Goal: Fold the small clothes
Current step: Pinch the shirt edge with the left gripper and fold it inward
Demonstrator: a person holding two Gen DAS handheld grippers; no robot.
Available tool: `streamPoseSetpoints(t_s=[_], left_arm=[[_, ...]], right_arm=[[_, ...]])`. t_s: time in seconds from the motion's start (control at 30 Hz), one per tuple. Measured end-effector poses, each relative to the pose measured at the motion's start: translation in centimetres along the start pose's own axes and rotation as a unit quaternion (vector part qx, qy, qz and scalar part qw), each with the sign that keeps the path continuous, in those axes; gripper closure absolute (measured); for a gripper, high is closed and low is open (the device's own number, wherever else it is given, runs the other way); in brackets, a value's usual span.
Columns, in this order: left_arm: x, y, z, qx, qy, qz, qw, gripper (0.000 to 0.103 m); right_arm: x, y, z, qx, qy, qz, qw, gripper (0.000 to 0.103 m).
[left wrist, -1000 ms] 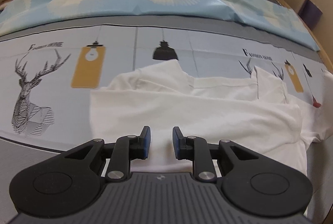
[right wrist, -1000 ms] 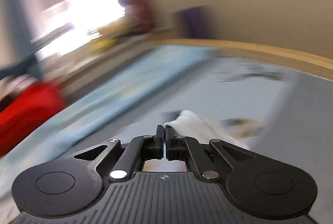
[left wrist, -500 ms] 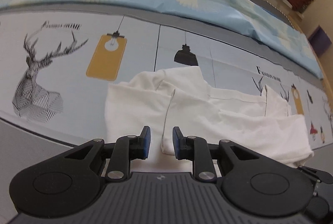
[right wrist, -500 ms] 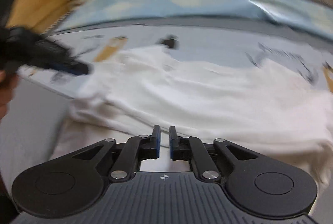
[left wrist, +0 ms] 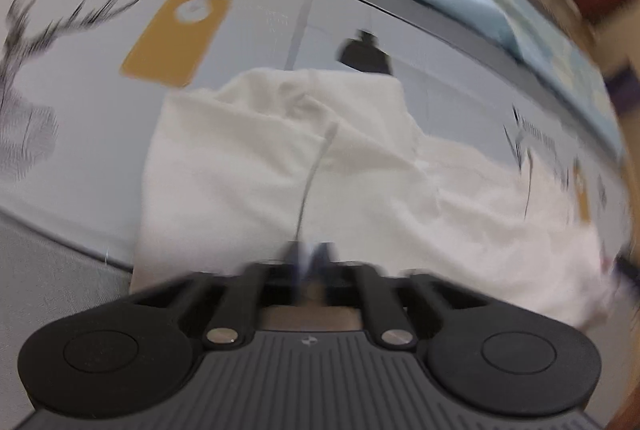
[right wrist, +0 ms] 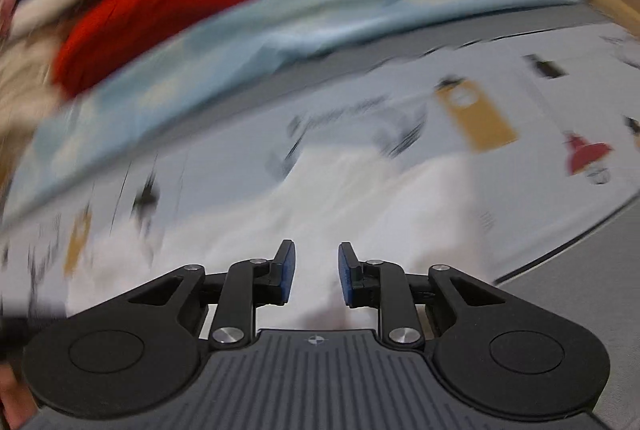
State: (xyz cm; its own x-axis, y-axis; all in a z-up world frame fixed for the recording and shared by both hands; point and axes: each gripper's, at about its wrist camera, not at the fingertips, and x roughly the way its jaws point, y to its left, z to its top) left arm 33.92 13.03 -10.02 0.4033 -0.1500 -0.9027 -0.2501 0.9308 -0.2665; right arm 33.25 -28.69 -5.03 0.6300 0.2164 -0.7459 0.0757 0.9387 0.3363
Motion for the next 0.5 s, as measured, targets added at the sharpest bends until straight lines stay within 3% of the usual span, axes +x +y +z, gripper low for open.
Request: streamPoseSetpoints(t_s=[0.1,0.2,0.3,0.37,0.43,0.5], left_arm=[[-2.4,-1.0,0.2,0.028,-0.041,-0.003,0.9988,0.101],[-6.1,-0.5,0.4,0.011,-0.085,0.002,0.9963,0.101],[-8.8,0.5,-0.5,-0.022,-0.111,0.076,0.9907,0.101],[-9.3,1.8,-1.9,-0.065,-0.099,0.113,0.9866,0.099],[-8.7,2.7,-3.0,-0.093,-0.065,0.105,0.988,0.097],[-8.6,3.2,-3.1,-0.103,-0.071,0.114,0.9856,0.095]], right_arm=[[-0.3,-2.3,1.1,0.067,-0.036,-0.036,0.996,0.074],[-0.7,-4.9,1.6,0.137,-0.05,-0.067,0.987,0.074],[-1.1,-6.2,1.2,0.185,-0.051,-0.078,0.978,0.074],[-0.5,-5.9,0.7,0.198,-0.036,-0.067,0.977,0.074],[0.5,-5.5,-0.3,0.212,0.001,-0.044,0.976,0.073],[1.6,-5.1,-1.3,0.223,0.045,-0.035,0.973,0.073]])
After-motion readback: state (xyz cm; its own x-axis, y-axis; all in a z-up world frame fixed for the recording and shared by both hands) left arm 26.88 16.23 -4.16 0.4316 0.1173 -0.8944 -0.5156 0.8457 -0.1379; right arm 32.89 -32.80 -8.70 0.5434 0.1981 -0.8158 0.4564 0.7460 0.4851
